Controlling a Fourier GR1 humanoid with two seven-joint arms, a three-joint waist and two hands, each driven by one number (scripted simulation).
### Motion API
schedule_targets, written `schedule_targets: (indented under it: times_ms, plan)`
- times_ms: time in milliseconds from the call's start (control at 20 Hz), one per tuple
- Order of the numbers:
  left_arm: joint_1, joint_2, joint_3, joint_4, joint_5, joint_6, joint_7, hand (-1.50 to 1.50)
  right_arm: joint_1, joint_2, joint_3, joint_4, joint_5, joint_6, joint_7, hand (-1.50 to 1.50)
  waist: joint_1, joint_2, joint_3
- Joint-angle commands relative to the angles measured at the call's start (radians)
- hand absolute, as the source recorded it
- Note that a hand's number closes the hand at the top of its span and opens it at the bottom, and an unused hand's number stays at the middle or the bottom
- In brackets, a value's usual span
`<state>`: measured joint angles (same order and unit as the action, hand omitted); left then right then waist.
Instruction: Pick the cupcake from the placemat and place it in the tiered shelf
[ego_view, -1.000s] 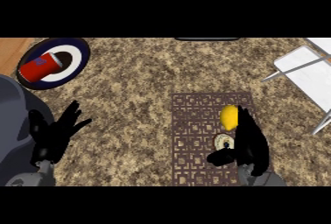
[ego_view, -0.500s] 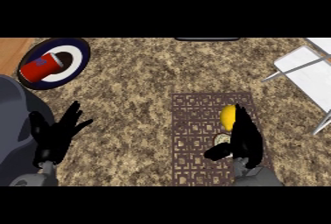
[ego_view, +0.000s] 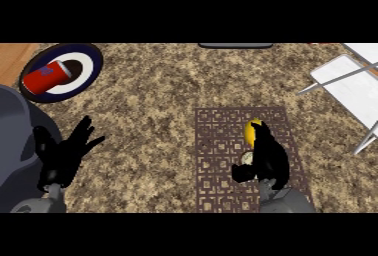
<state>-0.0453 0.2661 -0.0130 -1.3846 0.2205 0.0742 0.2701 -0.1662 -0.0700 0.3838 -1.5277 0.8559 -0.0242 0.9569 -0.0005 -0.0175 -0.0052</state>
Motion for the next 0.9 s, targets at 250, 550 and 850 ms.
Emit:
schedule_targets:
  times_ms: [250, 550, 850]
  plan:
    - [0.009, -0.022, 0.003, -0.028, -0.024, 0.007, 0.066, 0.0, 0.061, 0.054, 0.112, -0.168, 0.122, -0.041, -0.002, 1.5, -0.001, 0.016, 0.005]
    - [-0.005, -0.031, -0.004, 0.0, -0.014, -0.015, 0.028, 0.0, -0.283, 0.059, -0.308, 0.089, 0.123, -0.164, 0.196, 1.5, 0.022, 0.032, 0.005]
    - [0.013, -0.022, 0.011, 0.011, -0.016, -0.021, 0.01, 0.0, -0.6, 0.037, -0.363, 0.156, 0.347, -0.128, 0.322, 1.5, 0.026, 0.02, 0.003]
